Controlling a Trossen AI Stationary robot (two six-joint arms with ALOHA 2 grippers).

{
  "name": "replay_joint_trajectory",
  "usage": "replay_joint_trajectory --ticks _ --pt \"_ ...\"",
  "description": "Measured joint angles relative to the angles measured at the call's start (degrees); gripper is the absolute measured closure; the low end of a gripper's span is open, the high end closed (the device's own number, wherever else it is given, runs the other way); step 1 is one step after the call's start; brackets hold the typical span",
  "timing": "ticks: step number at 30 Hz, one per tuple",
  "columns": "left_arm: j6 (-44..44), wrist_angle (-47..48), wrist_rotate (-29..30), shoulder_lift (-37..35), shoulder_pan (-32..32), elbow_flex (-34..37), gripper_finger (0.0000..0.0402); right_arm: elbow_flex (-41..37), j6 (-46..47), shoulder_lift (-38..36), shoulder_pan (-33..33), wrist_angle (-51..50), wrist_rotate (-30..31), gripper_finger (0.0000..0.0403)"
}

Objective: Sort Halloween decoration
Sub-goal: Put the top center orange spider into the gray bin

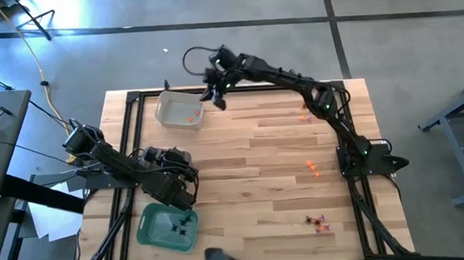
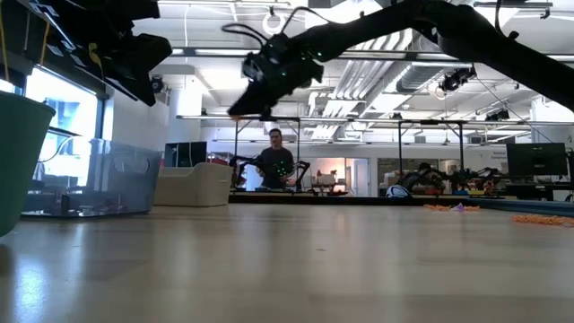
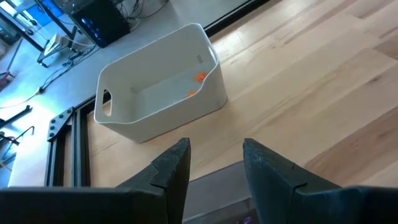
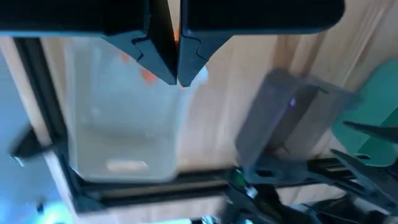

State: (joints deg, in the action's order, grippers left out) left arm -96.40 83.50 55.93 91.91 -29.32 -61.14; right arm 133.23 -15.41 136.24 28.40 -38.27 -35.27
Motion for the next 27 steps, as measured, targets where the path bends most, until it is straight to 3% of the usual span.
replay_joint_trajectory --ticks 11,16,27 --pt "0.72 -2.03 0.02 0.01 0.02 -0.02 0.0266 -0.03 0.15 5.35 -3.20 14.98 9.13 0.0403" --pt "1.57 -2.49 -0.05 0.01 0.00 -0.02 0.0266 -0.02 3.79 8.73 -1.36 21.83 9.92 0.0403" --pt "2.03 -2.40 -0.05 0.01 0.04 -0.02 0.0266 0.42 7.33 9.19 -0.26 23.91 10.43 0.0403"
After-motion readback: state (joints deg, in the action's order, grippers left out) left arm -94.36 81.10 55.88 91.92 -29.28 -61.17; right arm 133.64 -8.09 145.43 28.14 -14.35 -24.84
